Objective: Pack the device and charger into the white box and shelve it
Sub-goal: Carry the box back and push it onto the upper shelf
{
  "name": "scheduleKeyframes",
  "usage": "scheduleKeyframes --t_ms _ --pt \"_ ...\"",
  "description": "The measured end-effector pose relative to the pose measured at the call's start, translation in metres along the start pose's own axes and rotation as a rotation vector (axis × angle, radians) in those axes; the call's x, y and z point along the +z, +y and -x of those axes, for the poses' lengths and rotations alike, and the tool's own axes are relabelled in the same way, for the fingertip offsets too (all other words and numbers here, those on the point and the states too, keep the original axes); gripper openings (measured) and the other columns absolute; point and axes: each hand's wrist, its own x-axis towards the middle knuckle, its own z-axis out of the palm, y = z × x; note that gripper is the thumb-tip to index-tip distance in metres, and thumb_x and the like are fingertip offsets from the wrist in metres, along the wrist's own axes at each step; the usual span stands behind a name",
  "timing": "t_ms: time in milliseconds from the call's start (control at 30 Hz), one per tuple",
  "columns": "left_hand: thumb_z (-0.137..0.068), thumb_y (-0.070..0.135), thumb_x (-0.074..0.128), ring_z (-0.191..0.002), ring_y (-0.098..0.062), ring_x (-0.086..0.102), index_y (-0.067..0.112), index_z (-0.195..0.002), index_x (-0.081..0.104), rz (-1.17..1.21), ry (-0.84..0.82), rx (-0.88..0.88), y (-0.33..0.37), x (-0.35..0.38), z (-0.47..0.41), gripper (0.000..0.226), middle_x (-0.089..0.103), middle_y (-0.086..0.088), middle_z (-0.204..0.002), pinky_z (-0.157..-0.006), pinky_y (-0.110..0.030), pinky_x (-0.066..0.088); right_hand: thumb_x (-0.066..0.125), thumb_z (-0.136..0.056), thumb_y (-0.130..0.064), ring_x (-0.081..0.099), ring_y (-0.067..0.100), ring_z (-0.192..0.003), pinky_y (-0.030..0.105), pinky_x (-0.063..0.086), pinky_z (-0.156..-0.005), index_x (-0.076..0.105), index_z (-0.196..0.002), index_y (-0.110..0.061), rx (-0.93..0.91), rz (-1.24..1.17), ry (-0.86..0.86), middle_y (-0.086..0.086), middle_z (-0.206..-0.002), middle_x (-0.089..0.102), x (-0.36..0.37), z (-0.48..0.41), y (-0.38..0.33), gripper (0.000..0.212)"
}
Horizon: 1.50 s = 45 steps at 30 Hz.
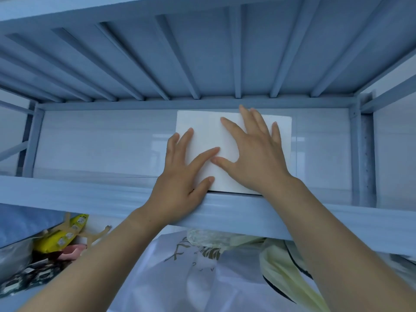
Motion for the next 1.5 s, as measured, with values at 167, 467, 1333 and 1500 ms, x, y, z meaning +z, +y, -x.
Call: scheduleKeyframes --t_ms 167,467,1333,1500 --pt "-0.088 0.023 0.054 -0.140 -0.016 -0.014 0.046 -0.135 0.033 0.038 -0.108 0.047 0.001 0.002 -0.015 0.056 -0.006 0.012 -0.155 -0.093 -0.033 0.031 0.065 -0.067 -0.064 0.014 0.018 -0.138 0.053 0.006 -0.111 0.028 -0.138 -0.031 0.047 -0.017 0.013 0.001 -0.148 0.026 -0.006 -0.007 0.017 0.087" --pt "-0.089 0.019 0.053 -0.139 -0.014 -0.018 0.047 -0.134 0.034 0.066 -0.150 0.041 0.009 0.006 -0.021 0.056 -0.009 0.014 -0.155 -0.096 -0.033 0.027 0.078 -0.054 -0.058 0.026 0.018 -0.130 0.043 0.004 -0.113 0.039 -0.133 -0.026 0.009 -0.071 0.104 0.001 -0.133 0.041 -0.010 -0.011 0.028 0.093" --pt "-0.089 0.020 0.056 -0.139 0.003 -0.013 0.046 -0.135 0.033 0.193 -0.341 0.111 0.092 0.061 -0.065 0.058 -0.012 0.018 -0.154 -0.111 -0.022 0.004 0.059 -0.077 -0.059 -0.007 0.018 -0.142 0.036 0.001 -0.113 0.017 -0.144 -0.033 0.052 0.075 -0.028 0.001 -0.157 -0.001 -0.046 0.048 0.133 0.083" --pt "-0.090 0.024 0.033 -0.139 0.000 -0.018 0.040 -0.142 0.025 0.091 -0.379 0.160 0.099 0.055 -0.060 0.055 -0.015 0.012 -0.156 -0.110 -0.019 0.005 0.056 -0.081 -0.055 -0.017 0.016 -0.141 0.037 -0.003 -0.114 0.006 -0.145 -0.034 0.026 0.107 -0.140 -0.002 -0.154 -0.020 -0.049 0.058 0.134 0.084"
